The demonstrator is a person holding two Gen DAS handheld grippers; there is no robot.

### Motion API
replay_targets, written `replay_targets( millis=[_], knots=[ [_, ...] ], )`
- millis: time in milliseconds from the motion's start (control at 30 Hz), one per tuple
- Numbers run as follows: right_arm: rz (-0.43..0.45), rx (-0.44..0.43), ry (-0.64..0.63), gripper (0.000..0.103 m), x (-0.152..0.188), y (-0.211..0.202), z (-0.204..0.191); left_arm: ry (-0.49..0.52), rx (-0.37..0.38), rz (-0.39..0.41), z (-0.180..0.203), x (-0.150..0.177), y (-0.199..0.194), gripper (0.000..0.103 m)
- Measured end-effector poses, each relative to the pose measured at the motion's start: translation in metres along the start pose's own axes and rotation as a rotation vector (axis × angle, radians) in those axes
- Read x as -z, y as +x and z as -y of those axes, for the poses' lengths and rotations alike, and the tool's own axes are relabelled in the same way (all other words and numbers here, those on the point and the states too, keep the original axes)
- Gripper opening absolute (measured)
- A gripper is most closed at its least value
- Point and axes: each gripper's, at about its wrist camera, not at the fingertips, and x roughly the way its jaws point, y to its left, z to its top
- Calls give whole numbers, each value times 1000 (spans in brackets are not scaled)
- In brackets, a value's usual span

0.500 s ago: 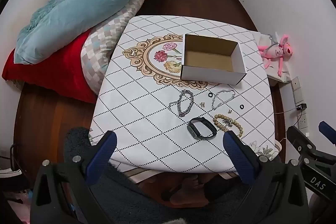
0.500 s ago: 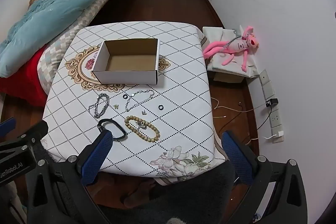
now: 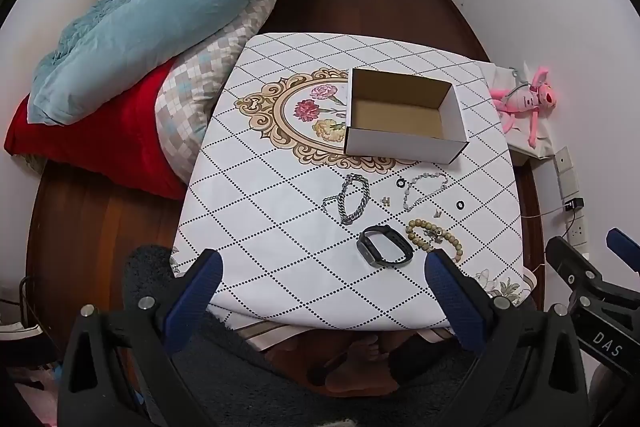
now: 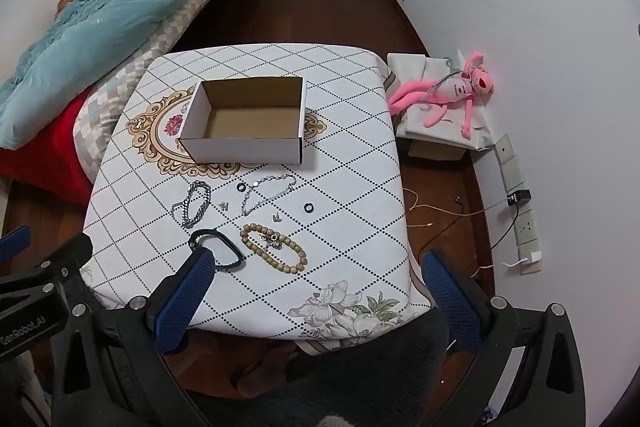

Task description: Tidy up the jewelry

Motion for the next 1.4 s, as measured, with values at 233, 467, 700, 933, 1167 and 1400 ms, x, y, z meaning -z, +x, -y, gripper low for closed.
replay_targets(
  millis=[233,467,700,933,1167,1400],
  knots=[
    [5,5,2,103,-1,-3,2,12,6,2,4,-2,-2,103],
    [14,14,10,103,-2,-6,4,23,11,12,6,-2,-6,103],
    [18,13,8,103,-2,-7,4,25,9,19,7,-3,-10,103],
    [32,18,7,103,-2,-13,3,33,14,31,8,-3,-16,103],
    [36,19,8,103,-2,-15,4,36,16,33,9,-2,-17,103],
    [38,17,9,103,-2,-17,5,36,15,37,10,-3,-18,103]
  ],
)
